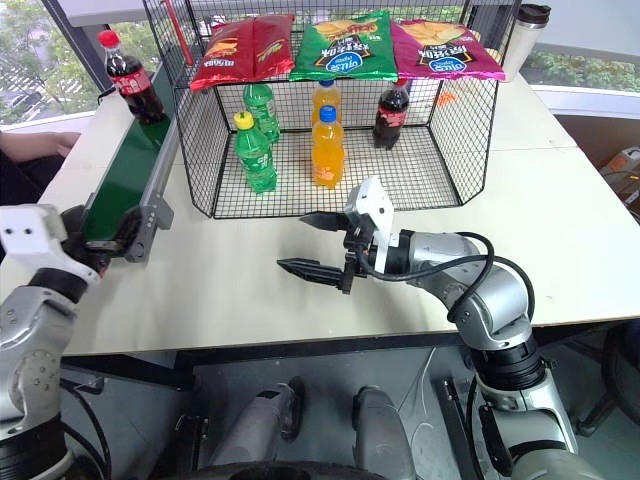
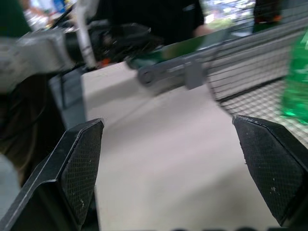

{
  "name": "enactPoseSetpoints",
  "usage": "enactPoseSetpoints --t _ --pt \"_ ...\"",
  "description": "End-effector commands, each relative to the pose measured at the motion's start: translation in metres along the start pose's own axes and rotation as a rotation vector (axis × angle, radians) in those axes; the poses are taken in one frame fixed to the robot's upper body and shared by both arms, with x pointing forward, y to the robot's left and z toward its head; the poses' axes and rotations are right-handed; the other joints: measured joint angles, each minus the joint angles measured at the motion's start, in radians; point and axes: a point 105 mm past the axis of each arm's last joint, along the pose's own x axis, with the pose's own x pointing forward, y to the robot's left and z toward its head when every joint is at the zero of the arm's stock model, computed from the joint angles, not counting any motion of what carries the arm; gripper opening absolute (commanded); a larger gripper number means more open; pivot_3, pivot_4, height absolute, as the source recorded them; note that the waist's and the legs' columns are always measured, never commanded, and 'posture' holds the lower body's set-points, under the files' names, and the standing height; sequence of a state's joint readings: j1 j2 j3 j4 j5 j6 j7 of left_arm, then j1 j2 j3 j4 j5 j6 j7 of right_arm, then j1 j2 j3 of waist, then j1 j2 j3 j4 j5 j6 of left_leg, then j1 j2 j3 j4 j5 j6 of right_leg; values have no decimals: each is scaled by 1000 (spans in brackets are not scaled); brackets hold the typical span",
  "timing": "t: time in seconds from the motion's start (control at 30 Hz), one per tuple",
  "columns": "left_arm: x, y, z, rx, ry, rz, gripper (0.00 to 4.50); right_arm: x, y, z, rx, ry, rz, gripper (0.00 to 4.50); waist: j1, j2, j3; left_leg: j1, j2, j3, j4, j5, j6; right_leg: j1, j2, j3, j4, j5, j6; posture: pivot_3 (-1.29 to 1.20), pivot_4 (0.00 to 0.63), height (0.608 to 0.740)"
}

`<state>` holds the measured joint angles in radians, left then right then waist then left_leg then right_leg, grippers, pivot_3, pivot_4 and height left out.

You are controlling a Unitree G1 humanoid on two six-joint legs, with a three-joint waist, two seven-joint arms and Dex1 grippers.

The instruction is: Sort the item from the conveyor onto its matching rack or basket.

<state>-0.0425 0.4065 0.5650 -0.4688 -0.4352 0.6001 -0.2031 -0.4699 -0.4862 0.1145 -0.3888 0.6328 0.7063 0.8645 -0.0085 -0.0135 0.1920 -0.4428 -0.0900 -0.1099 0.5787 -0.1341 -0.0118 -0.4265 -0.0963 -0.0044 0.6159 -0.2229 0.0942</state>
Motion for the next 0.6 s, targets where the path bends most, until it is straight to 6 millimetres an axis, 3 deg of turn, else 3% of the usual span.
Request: enactPoseSetpoints --t 0.03,0.6 --pt "-1 16 8 20 -42 66 4500 0 2 3 -42 -17 14 4425 0 0 0 0 0 0 0 0 0 0 0 0 -1 0 0 0 150 738" --pt "12 14 -9 17 -19 81 4500 3 0 2 -67 -5 -41 4425 -1 -1 0 0 0 0 -1 0 0 0 0 0 -1 0 0 0 150 738"
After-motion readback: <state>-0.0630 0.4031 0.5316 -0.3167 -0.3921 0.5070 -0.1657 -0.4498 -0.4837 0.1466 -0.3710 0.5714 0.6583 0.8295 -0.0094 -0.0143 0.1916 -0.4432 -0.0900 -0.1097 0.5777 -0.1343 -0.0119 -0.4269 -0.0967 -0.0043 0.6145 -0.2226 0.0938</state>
